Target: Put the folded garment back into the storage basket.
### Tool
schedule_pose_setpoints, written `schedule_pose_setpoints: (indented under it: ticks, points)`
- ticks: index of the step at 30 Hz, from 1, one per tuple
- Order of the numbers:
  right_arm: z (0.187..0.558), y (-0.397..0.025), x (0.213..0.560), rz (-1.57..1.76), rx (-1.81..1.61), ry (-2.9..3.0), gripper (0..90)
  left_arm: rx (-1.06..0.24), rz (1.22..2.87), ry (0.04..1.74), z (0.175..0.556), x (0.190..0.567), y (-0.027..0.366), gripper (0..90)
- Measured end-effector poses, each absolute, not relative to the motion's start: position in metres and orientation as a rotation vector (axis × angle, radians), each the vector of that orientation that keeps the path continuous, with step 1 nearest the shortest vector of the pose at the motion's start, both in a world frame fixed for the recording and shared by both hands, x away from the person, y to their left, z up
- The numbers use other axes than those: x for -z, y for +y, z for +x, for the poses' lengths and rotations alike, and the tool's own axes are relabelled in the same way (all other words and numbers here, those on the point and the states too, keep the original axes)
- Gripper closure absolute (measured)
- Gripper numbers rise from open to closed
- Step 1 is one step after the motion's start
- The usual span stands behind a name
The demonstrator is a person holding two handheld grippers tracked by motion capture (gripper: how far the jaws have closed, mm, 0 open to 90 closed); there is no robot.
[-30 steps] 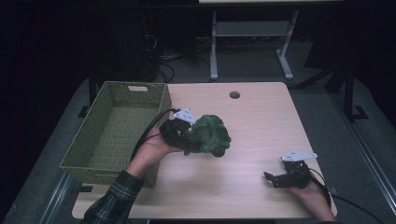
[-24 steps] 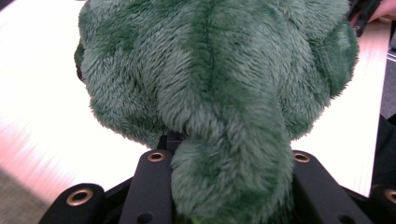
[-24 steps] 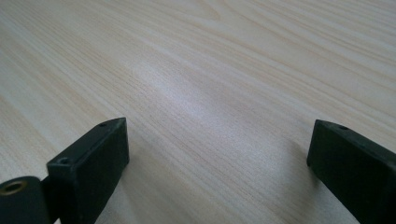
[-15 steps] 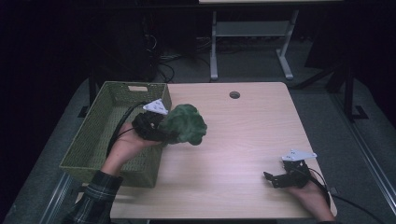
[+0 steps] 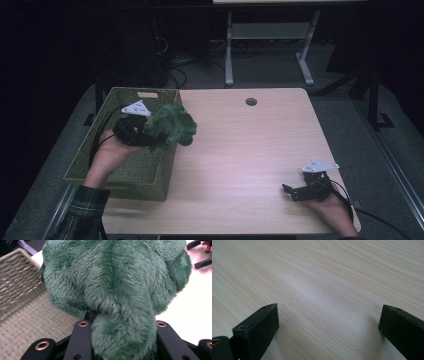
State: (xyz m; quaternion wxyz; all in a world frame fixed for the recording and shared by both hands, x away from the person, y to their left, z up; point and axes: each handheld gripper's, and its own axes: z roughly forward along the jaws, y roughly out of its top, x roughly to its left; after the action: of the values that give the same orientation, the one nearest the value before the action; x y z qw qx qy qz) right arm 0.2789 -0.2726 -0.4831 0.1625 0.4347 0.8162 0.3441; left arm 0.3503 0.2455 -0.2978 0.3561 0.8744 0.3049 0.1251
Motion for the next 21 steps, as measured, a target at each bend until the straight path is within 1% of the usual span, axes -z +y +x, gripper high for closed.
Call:
schedule_pose_setpoints:
  ticks: [6,21]
  points:
    - [0.279,-0.273,0.483,1.240,-0.982,2.328,2.6,-0.353,2.226,0.849,0.350,0.297,0.267,66.5]
    - [0.279,-0.273,0.483,1.240,-0.982,2.329,2.6,-0.406,2.205,0.967,0.350,0.308,0.298,66.5]
